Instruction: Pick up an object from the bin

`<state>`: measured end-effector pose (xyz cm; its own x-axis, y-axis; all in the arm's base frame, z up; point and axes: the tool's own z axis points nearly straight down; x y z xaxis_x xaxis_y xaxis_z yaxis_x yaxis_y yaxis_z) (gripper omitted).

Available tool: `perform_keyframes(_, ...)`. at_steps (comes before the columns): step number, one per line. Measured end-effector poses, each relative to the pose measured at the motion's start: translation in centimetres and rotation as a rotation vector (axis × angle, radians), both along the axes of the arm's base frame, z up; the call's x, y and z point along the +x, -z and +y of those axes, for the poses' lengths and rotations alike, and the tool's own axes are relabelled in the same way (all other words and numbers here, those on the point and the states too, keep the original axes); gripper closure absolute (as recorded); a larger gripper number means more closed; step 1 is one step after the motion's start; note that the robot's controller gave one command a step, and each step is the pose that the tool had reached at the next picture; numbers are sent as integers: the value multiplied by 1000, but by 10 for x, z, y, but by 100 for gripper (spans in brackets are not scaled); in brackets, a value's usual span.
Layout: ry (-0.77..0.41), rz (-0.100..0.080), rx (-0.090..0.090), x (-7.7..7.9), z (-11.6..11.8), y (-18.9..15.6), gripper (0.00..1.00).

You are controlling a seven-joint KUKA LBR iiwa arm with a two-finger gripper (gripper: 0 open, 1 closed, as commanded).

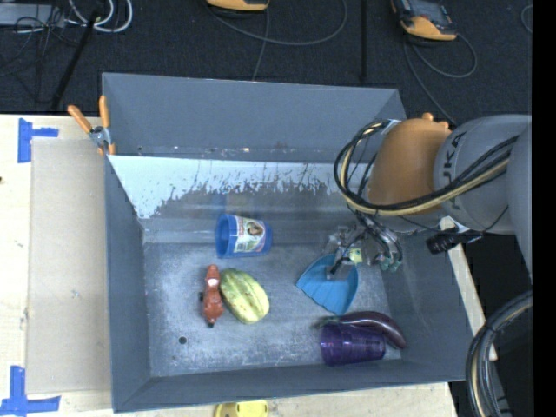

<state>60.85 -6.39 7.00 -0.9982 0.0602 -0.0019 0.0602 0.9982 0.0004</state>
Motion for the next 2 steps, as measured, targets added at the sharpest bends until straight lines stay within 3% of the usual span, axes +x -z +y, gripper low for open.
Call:
perform_keyframes(1, 0, 0, 0, 0, 0, 0, 100)
perform_keyframes(2, 64, 0, 0, -2, 10, -129, 100)
